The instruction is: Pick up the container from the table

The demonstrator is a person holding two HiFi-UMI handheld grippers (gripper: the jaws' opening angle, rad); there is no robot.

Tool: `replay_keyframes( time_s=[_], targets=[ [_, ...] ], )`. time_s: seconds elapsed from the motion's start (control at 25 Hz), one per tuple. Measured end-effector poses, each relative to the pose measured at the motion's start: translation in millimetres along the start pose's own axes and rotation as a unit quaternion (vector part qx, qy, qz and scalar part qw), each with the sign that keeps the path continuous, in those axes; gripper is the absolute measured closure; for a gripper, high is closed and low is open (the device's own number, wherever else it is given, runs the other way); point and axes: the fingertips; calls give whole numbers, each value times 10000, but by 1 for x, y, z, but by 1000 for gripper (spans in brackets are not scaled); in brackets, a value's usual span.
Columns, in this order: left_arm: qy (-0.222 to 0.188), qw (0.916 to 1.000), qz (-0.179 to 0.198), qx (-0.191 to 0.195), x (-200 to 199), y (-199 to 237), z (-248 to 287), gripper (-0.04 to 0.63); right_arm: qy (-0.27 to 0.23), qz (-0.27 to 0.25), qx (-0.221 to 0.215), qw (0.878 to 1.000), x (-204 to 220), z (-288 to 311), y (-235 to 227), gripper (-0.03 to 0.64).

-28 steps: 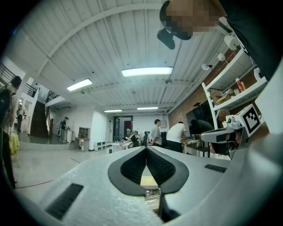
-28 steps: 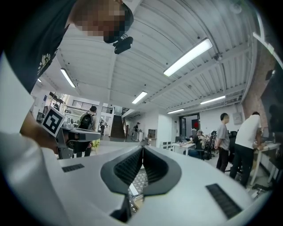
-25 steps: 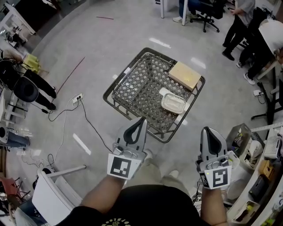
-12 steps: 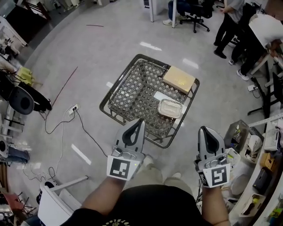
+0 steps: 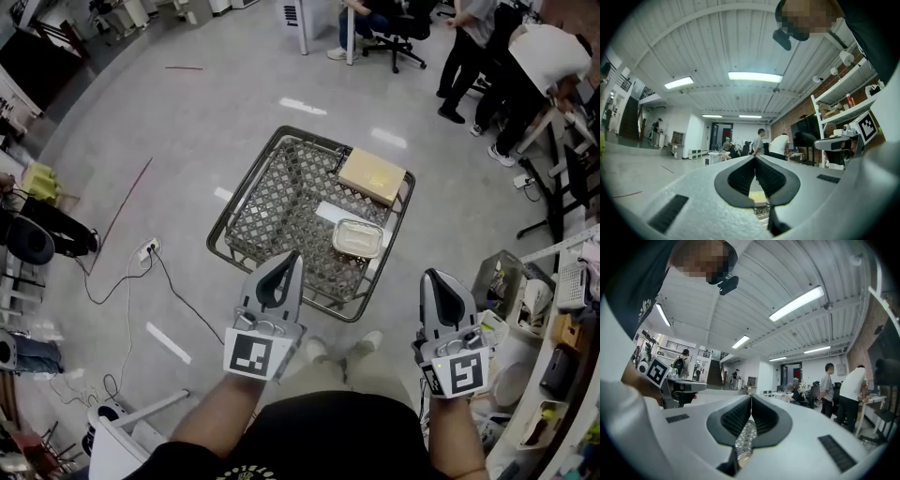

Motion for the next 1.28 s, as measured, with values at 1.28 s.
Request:
replay_keyframes(
  time_s=[1.28],
  targets=[
    [920, 9929, -258, -704, 63, 0, 126, 586, 151, 437, -782, 9959, 54, 91, -115, 605]
  ],
)
Point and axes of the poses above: the fingertips, and each gripper's own axes: z forward along the fingers, y to its left, x out of its underside, and after that the axes turned 10 degrees about -x, right-handed
